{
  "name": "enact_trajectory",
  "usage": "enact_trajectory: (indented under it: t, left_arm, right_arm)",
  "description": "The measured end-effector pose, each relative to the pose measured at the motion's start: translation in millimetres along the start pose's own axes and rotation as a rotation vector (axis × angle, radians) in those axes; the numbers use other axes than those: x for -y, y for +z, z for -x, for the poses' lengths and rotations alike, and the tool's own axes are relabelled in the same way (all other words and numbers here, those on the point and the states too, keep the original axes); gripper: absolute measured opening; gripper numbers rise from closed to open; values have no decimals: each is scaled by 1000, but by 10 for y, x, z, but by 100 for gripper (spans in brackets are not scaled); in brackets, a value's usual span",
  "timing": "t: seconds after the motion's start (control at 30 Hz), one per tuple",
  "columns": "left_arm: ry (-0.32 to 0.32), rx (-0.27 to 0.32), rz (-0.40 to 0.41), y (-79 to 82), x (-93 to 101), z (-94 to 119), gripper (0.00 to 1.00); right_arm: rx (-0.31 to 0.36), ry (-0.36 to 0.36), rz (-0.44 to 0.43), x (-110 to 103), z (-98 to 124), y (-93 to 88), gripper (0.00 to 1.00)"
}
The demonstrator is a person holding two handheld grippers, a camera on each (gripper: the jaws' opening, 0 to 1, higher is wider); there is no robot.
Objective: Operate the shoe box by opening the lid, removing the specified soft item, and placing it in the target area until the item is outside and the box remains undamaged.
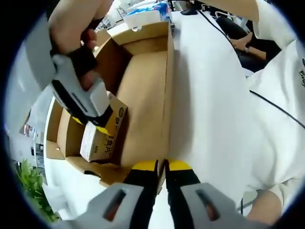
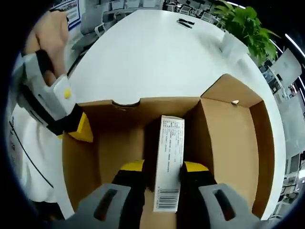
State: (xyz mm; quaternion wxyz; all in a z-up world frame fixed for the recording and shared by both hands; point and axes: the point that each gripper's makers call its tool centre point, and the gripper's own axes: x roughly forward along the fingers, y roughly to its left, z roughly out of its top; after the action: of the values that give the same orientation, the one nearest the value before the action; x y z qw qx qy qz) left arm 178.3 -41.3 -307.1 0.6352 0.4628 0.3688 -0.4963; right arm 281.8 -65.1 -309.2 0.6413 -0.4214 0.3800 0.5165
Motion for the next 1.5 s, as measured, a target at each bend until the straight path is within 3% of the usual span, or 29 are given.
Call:
enact_trajectory:
  t: [0.07,0.13,0.33,0.67,0.87,1.13,1.27,1.33,1.43,1.5]
  left_arm:
    - [-7,2,-7,2,7,0,5]
    - [-6,3,-10,2,7,0,5]
    - [-6,10,-20,5,6,1,5]
    - [-4,14,-25,9,0,0,5]
    - [-11,11,-27,10,9,-2,5]
    - [-21,11,-34,7,18,-1,5]
    - [-24,23,-56,7,31,2,4]
    - [-20,21,-62,7,33,1,4]
    - [-23,13,-53,6,28,-1,4]
    - [-27,20,-53,7,22,0,4]
  right_arm:
    - [-9,18,1,-73,10,-50,22]
    - [-38,64,-30,-133,4,-112,21]
    - [-97,98,-22,-221,60,-296,21]
    - [-177,83,-54,-224,53,-376,21]
    - [-179,94,20,-233,-32,-379,22]
    - [-176,94,26,-213,13,-282,23]
    - [-197,28,-45,-150,44,-265,20]
    - [-186,86,40,-291,92,-296,20]
    - [-173,72,5,-342,169,-360,20]
    - [-203,77,17,-391,222,-461,20]
